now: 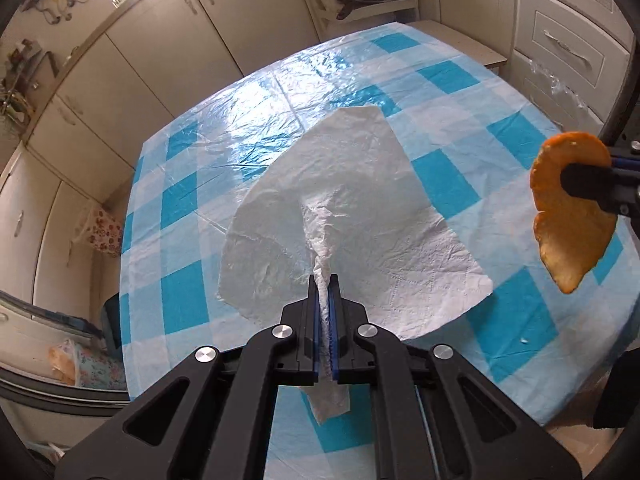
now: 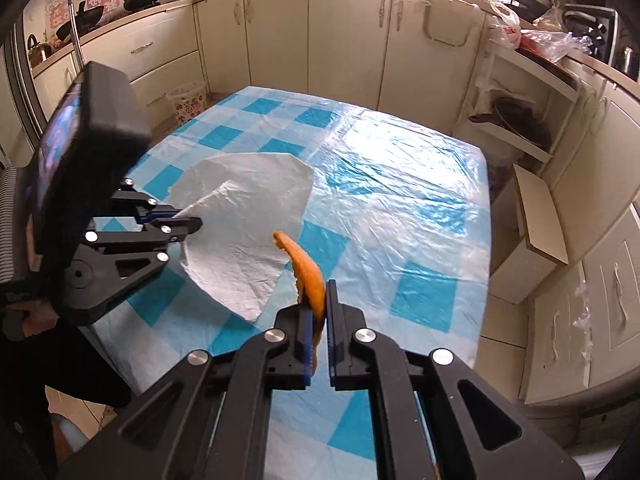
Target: Collect trash
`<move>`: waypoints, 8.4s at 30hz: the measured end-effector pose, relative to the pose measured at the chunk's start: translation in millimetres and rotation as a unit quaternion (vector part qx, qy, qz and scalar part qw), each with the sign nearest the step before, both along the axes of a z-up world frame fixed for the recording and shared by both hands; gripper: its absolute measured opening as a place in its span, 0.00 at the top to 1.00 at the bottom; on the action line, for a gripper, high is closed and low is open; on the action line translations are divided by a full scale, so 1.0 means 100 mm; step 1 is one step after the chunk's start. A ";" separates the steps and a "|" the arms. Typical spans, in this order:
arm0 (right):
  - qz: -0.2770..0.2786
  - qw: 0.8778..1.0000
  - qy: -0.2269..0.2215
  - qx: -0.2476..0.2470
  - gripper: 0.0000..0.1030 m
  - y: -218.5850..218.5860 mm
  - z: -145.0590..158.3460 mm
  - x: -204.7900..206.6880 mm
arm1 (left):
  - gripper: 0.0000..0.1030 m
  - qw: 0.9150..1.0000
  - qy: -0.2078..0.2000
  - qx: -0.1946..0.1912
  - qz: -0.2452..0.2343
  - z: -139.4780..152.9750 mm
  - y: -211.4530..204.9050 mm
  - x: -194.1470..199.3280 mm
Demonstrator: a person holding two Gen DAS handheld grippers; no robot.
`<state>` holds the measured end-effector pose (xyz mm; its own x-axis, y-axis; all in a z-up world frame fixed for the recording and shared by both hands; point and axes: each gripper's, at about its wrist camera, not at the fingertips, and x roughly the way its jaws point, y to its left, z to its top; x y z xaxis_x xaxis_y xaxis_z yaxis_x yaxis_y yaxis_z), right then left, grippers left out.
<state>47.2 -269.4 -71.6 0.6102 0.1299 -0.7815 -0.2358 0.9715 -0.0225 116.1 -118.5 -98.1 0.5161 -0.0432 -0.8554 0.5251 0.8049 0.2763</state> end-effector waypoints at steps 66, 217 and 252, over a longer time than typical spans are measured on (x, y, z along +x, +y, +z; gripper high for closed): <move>-0.239 0.959 0.150 -0.038 0.72 -2.49 -0.76 -1.03 | 0.93 0.965 0.218 -0.116 -0.090 -0.83 -3.00 -1.30; -0.400 0.894 -0.188 -0.066 0.07 0.12 1.46 -3.50 | 0.08 0.967 -0.133 -0.213 -0.042 1.99 0.53 -3.25; -0.401 0.891 -0.195 -0.085 0.07 0.16 1.51 -3.52 | 0.08 0.967 -0.136 -0.211 -0.042 1.99 0.53 -3.25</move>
<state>-304.9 -253.2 79.0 0.6836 -0.5698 -0.4561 0.5906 0.7990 -0.1130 -208.6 -65.0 100.6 0.6992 -0.4111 -0.5850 0.5480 0.8336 0.0692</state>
